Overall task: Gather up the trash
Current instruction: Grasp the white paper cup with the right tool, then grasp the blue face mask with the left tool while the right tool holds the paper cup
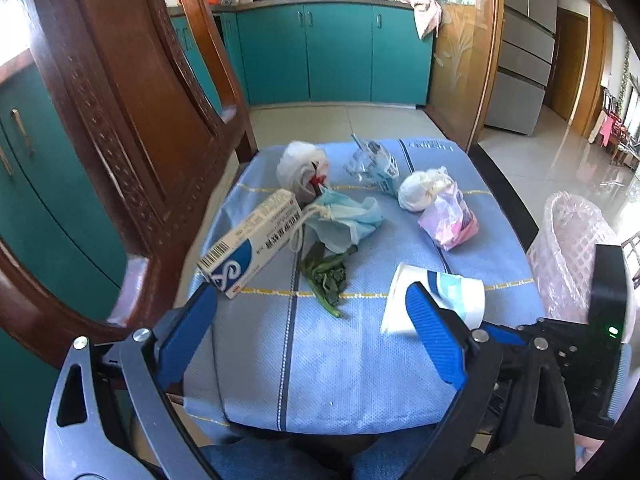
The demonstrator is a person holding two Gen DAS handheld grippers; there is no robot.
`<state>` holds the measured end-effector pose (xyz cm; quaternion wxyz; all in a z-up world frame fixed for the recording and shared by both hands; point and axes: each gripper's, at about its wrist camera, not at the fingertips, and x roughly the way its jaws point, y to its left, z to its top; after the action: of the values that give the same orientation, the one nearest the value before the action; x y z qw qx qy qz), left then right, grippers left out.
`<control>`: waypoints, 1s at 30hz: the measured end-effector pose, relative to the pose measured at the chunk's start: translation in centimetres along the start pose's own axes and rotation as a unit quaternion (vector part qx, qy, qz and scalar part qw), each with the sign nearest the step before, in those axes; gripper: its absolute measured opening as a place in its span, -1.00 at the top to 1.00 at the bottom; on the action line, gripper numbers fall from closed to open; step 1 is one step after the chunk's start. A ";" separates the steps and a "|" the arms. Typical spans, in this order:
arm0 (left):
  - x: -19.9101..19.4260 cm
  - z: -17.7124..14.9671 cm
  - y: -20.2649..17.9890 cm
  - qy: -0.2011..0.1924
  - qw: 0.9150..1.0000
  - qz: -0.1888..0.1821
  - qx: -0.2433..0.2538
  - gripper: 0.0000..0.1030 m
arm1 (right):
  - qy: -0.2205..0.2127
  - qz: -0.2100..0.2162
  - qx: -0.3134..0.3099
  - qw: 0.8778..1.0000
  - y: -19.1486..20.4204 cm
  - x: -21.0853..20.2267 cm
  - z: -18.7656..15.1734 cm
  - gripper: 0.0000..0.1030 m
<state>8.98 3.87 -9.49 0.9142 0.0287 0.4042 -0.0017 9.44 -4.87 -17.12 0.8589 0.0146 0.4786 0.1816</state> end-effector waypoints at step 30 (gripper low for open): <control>11.8 7.0 -3.0 0.071 0.997 -0.007 0.025 -0.55 | -0.038 0.067 -0.035 0.996 -0.4 -0.7 0.1 -0.28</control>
<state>21.99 0.73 -13.68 0.8821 0.0485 0.4683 -0.0160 9.32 -5.43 -16.61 0.8624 0.0232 0.4369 0.2548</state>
